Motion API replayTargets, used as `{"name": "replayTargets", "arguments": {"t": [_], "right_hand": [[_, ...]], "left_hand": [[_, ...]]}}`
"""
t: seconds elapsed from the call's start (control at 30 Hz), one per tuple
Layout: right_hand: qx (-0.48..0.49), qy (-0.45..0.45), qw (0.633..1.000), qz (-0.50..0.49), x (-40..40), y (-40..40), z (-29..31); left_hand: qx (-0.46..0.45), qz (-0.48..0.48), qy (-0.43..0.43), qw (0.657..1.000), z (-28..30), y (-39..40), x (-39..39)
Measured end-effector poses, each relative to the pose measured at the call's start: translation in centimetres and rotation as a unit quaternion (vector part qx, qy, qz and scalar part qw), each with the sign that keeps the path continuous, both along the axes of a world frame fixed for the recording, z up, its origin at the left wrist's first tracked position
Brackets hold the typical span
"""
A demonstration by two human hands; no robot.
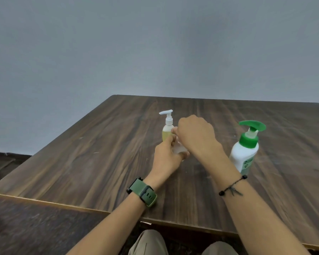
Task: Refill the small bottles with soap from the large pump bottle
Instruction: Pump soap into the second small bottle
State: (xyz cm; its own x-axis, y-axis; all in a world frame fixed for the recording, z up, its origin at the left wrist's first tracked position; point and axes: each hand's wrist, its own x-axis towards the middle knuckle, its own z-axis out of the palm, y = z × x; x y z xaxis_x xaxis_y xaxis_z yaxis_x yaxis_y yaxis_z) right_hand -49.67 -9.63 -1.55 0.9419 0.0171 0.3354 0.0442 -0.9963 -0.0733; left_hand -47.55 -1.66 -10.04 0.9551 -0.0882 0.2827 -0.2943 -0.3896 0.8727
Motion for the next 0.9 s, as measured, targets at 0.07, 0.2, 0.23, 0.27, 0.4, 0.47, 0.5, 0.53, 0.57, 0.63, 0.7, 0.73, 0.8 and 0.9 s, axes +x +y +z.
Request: {"name": "replayTargets", "arguments": {"t": [0.07,0.2,0.23,0.27,0.4,0.47,0.5,0.53,0.57,0.63,0.7,0.73,0.8,0.9], "right_hand": [[-0.021,0.001,0.999,0.036,0.3,-0.1,0.0],[-0.065,0.001,0.979,0.194,1.5,-1.1,-0.9],[-0.063,-0.005,0.969,0.237,1.8,-1.4,-1.0],[-0.047,-0.004,0.961,0.273,1.9,-1.5,-0.8],[0.186,-0.047,0.917,0.351,1.5,-0.9,-1.3],[0.345,-0.048,0.868,0.353,1.2,-0.6,-2.1],[0.409,-0.040,0.838,0.357,1.2,-0.4,-2.4],[0.463,-0.036,0.808,0.364,1.2,-0.2,-2.6],[0.507,-0.037,0.778,0.369,1.3,0.0,-2.6],[0.578,-0.050,0.717,0.386,1.4,0.0,-2.4],[0.636,-0.055,0.645,0.420,1.3,0.1,-2.1],[0.661,-0.054,0.606,0.439,1.2,0.3,-1.9],[0.693,-0.044,0.537,0.479,0.7,0.8,-1.4],[0.702,-0.039,0.488,0.517,0.4,1.6,-0.9]], "left_hand": [[0.000,-0.007,0.004,1.000,0.1,0.7,0.1],[-0.005,-0.053,0.023,0.998,0.5,2.2,0.6],[-0.020,-0.072,0.035,0.997,0.4,2.5,0.8],[-0.036,-0.088,0.043,0.994,0.4,2.7,0.7],[-0.107,-0.210,0.110,0.966,0.5,3.8,0.2],[-0.136,-0.253,0.139,0.948,0.4,4.4,-0.1],[-0.145,-0.266,0.143,0.942,0.4,4.7,-0.2],[-0.152,-0.283,0.144,0.936,0.4,5.0,-0.2],[-0.160,-0.306,0.149,0.927,0.3,5.3,-0.1],[-0.180,-0.371,0.177,0.893,0.3,6.1,0.0],[-0.214,-0.452,0.214,0.839,0.4,7.0,0.4],[-0.239,-0.500,0.235,0.799,0.5,7.1,0.5],[-0.307,-0.591,0.279,0.692,0.6,6.9,0.5],[-0.372,-0.658,0.288,0.588,1.0,5.8,0.1]]}}
